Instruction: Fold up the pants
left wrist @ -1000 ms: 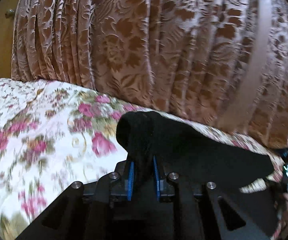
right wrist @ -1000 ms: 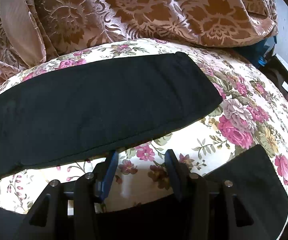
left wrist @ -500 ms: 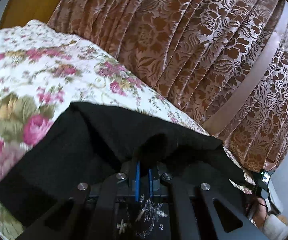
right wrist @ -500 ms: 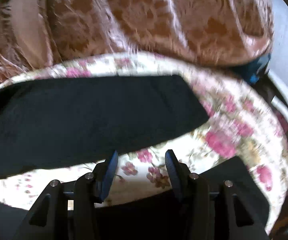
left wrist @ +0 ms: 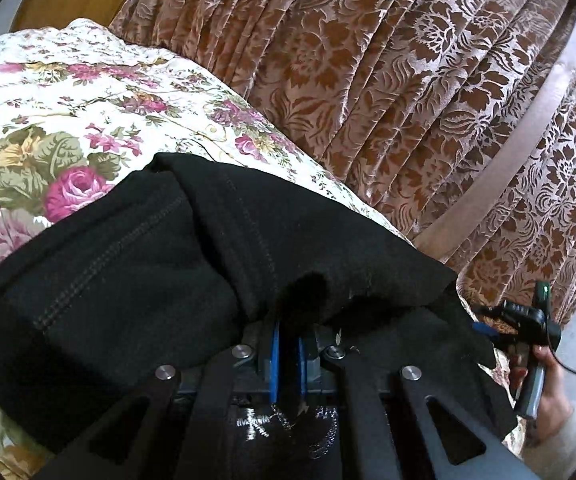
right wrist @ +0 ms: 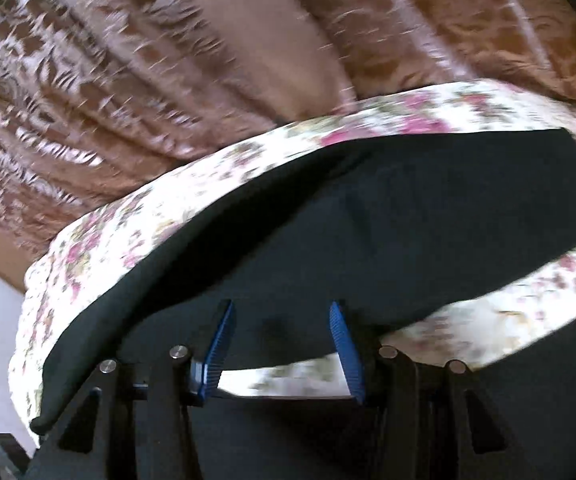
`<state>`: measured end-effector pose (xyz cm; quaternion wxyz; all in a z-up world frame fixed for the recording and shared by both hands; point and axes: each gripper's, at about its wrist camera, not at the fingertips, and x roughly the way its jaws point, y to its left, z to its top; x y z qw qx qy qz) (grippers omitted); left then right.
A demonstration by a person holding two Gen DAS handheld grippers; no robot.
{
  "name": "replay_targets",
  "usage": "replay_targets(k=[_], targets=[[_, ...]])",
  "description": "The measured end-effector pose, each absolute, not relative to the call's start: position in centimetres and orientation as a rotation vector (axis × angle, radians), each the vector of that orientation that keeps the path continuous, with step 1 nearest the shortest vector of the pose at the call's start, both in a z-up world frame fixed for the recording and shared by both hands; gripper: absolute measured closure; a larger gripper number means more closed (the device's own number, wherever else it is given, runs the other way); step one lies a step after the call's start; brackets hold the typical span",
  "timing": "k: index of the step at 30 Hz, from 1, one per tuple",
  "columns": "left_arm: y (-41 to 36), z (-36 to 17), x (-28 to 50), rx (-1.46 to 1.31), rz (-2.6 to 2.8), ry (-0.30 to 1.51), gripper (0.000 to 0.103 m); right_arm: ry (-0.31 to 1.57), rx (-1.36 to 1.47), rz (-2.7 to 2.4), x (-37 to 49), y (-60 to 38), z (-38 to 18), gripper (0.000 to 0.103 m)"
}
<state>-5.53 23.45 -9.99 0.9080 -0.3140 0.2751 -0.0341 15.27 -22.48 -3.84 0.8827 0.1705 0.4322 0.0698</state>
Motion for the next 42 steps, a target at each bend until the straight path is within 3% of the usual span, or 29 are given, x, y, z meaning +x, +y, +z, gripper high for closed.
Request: replay_targets(k=[10, 35, 36, 38, 42], targets=[[23.3, -10.4, -5.6, -0.632, -0.074, 0.552, 0.096, 0.91, 0.53, 0.191, 17.9, -19.9, -4.3, 0.053], [22.8, -10.6, -5.3, -0.573, -0.048, 0.541, 0.095, 0.96, 0.599, 0.181, 21.5, -16.9, -5.8, 0.054], [22.8, -10.6, -5.3, -0.57, -0.043, 0.544, 0.095, 0.958, 0.593, 0.184, 21.5, -16.8, -5.8, 0.056], [22.7, -10.5, -5.2, -0.565, -0.033, 0.552, 0.095, 0.956, 0.576, 0.211, 21.6, -16.5, -5.8, 0.08], [22.7, -10.2, -5.1, -0.576, -0.013, 0.575, 0.095, 0.918, 0.486, 0.227, 20.9, -15.7, -4.8, 0.086]])
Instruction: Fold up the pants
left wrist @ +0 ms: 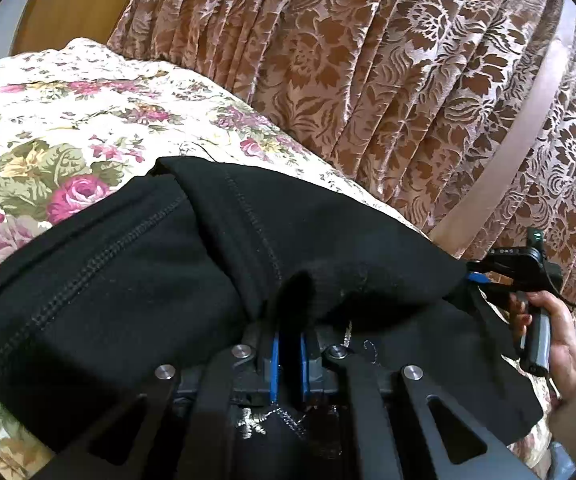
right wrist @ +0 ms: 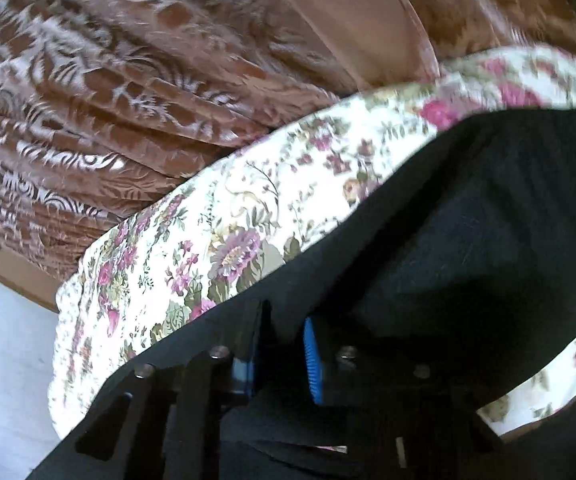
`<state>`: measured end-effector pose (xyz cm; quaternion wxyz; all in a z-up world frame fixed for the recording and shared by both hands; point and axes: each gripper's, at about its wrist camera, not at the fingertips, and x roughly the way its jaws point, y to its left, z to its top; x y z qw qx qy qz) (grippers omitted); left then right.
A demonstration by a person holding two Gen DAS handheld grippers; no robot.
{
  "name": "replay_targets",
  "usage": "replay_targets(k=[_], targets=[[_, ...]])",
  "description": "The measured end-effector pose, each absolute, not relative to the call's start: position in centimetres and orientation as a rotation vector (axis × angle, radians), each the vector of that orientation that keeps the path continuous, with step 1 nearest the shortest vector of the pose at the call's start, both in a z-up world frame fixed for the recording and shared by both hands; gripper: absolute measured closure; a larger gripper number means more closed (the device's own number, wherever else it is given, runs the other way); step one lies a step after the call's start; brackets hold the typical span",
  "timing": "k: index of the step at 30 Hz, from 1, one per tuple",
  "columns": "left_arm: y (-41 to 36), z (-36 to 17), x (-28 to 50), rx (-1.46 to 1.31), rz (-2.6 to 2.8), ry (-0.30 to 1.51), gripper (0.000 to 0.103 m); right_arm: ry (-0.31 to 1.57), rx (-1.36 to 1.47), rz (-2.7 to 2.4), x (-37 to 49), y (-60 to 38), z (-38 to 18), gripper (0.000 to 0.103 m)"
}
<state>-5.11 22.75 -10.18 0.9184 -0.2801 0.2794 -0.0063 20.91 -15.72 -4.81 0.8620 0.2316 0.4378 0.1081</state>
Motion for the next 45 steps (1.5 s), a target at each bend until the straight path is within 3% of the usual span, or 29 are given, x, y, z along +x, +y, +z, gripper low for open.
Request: replay_targets(k=[22, 37, 40, 42, 45], targets=[[25.9, -6.0, -5.6, -0.588, 0.078, 0.565, 0.095, 0.712, 0.146, 0.311, 10.7, -15.0, -0.4, 0.088], [29.5, -7.0, -6.5, -0.73, 0.08, 0.526, 0.095, 0.731, 0.242, 0.402, 1.4, -14.5, -6.7, 0.088], [29.7, -7.5, -7.1, -0.793, 0.051, 0.558, 0.08, 0.766, 0.229, 0.4, 1.3, -14.5, -8.6, 0.088], [30.0, -7.6, -8.5, -0.859, 0.033, 0.558, 0.045, 0.758, 0.253, 0.409, 1.1, -14.8, -9.3, 0.088], [29.9, -7.2, -10.4, -0.964, -0.046, 0.511, 0.028, 0.743, 0.259, 0.424, 1.0, -15.0, -9.6, 0.088]])
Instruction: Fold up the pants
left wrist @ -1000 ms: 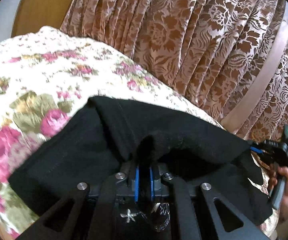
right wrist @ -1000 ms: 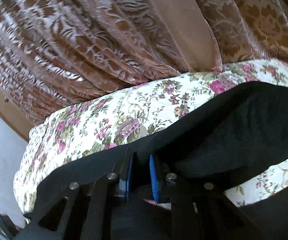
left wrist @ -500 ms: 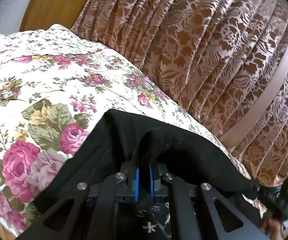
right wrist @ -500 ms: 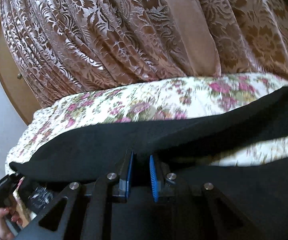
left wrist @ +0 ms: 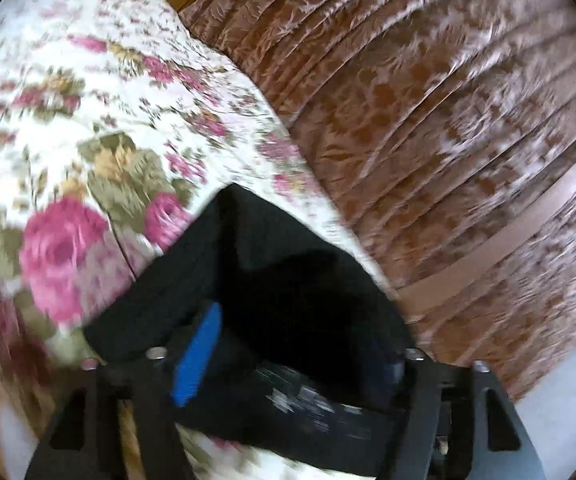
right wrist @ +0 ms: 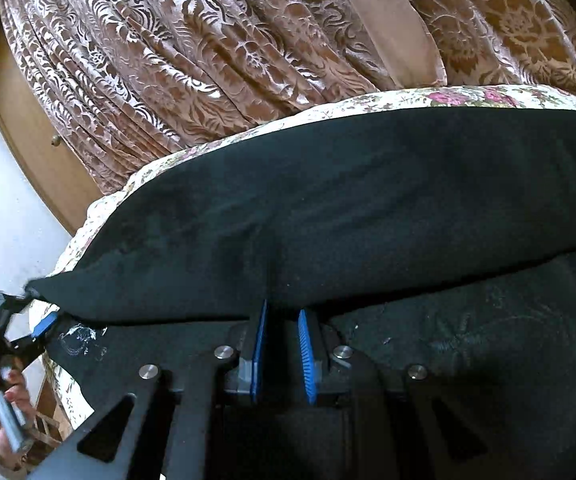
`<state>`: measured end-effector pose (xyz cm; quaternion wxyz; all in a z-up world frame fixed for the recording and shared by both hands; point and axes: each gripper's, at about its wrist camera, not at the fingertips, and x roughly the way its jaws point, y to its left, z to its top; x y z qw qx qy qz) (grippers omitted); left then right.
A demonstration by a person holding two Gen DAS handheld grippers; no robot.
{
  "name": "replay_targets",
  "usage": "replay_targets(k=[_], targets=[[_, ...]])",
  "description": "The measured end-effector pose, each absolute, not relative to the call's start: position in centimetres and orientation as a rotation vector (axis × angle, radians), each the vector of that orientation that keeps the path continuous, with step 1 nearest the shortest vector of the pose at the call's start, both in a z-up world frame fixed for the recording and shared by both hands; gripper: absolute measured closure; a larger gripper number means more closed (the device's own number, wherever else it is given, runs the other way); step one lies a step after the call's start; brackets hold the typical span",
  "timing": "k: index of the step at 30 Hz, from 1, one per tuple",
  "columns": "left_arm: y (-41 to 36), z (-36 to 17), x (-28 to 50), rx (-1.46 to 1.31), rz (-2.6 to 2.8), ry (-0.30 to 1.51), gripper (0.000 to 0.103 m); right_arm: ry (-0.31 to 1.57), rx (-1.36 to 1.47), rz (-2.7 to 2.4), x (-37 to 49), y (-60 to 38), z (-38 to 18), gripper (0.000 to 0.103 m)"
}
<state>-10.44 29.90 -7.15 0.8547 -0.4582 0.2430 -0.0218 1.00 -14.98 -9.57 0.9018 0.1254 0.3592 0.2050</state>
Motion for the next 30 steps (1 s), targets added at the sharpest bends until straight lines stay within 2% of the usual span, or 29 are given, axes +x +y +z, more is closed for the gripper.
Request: replay_targets(k=[3, 10, 12, 14, 19, 20, 21, 22, 23, 25, 30], targets=[[29.2, -6.8, -11.6, -1.032, -0.113, 0.497, 0.019, 0.735, 0.295, 0.437, 1.0, -15.5, -10.0, 0.09], [27.5, -6.6, -8.2, -1.005, -0.08, 0.568, 0.018, 0.74, 0.352, 0.438, 1.3, -16.1, -9.7, 0.09], [27.7, -7.5, -7.1, -1.036, -0.036, 0.59, 0.019, 0.757, 0.406, 0.424, 1.2, -16.8, -9.6, 0.086], [27.7, -7.9, -6.6, -1.05, -0.005, 0.59, 0.021, 0.762, 0.469, 0.423, 1.0, -17.6, -9.4, 0.07], [27.6, -7.5, -6.0, -0.986, 0.01, 0.581, 0.046, 0.77, 0.605, 0.363, 1.6, -19.9, -9.2, 0.067], [27.6, -7.6, -6.0, -0.976, 0.013, 0.585, 0.058, 0.775, 0.636, 0.363, 2.0, -20.2, -9.4, 0.067], [27.7, -7.6, -5.9, -0.96, 0.028, 0.592, 0.075, 0.781, 0.682, 0.359, 2.5, -20.7, -9.6, 0.068], [27.9, -7.5, -5.7, -0.948, 0.043, 0.603, 0.085, 0.783, 0.721, 0.36, 2.9, -21.1, -9.9, 0.068], [28.0, -7.5, -5.4, -0.947, 0.042, 0.606, 0.095, 0.777, 0.768, 0.364, 3.4, -21.7, -9.9, 0.074], [28.6, -7.0, -5.2, -0.943, 0.029, 0.598, 0.095, 0.77, 0.773, 0.35, 3.8, -22.2, -9.5, 0.09], [30.3, -3.7, -5.0, -0.958, -0.04, 0.512, 0.096, 0.652, 0.65, 0.426, 3.2, -22.6, -5.0, 0.092]])
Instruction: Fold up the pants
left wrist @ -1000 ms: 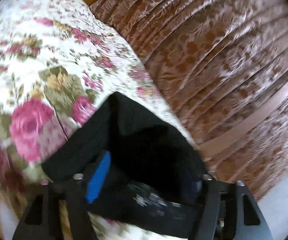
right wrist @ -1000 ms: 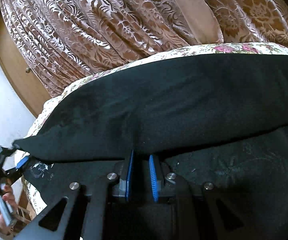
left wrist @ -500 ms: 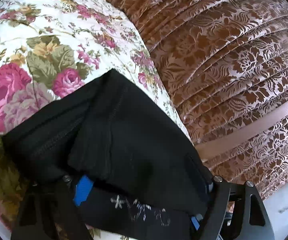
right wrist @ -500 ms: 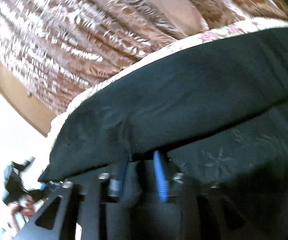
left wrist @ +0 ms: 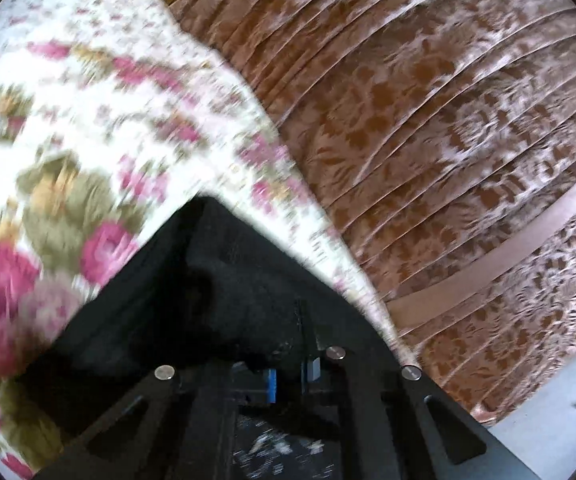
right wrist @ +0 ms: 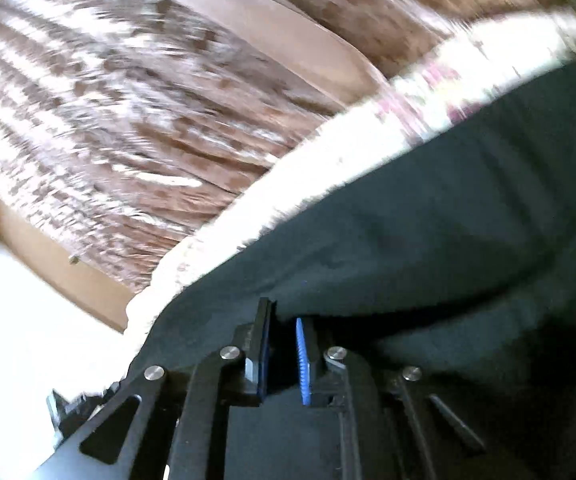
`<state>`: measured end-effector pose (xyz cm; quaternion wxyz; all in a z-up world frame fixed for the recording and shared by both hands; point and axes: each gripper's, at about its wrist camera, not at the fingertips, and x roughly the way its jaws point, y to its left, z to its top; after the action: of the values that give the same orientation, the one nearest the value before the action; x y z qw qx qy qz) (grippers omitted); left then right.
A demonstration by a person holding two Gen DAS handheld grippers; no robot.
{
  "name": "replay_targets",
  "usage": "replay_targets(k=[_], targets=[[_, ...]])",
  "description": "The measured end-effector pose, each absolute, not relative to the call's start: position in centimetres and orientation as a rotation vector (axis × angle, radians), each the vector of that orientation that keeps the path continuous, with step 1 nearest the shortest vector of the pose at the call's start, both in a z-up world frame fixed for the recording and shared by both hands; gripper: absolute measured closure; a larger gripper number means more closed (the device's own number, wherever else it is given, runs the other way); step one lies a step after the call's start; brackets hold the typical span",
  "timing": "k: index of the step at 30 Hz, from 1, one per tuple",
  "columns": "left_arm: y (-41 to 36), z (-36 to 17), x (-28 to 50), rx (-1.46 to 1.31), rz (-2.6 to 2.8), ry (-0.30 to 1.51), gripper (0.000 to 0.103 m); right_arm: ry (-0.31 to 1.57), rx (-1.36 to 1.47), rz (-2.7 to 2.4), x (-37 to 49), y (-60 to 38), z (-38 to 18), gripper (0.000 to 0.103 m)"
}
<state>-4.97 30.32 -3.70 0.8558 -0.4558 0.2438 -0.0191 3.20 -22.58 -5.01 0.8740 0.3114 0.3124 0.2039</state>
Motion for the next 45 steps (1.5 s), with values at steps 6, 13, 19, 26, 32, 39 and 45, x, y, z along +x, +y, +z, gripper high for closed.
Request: replay_targets(k=[6, 13, 19, 26, 32, 39, 45], targets=[[32.4, -1.5, -7.3, -0.958, -0.073, 0.436, 0.096, 0.521, 0.468, 0.589, -1.3, -21.3, 0.0, 0.092], [33.0, -9.5, -9.1, -1.001, 0.066, 0.642, 0.096, 0.709, 0.355, 0.612, -4.2, -19.7, -5.5, 0.092], [32.6, -8.7, -9.5, -0.978, 0.062, 0.621, 0.096, 0.777, 0.29, 0.585, -5.2, -19.2, -8.6, 0.092], [32.4, -6.5, -11.2, -0.947, 0.051, 0.574, 0.096, 0.645, 0.253, 0.689, -7.6, -19.4, -4.5, 0.092], [31.8, -9.4, -10.4, -0.904, 0.141, 0.687, 0.093, 0.778, 0.274, 0.633, -6.7, -19.2, -9.0, 0.092], [30.1, -4.4, -12.3, -0.76, 0.346, 0.503, 0.038, 0.802, 0.439, 0.611, -5.3, -21.7, -8.9, 0.075], [27.3, -1.4, -11.4, -0.692, 0.338, 0.39, 0.032, 0.787, 0.54, 0.513, -4.4, -25.5, -8.3, 0.074]])
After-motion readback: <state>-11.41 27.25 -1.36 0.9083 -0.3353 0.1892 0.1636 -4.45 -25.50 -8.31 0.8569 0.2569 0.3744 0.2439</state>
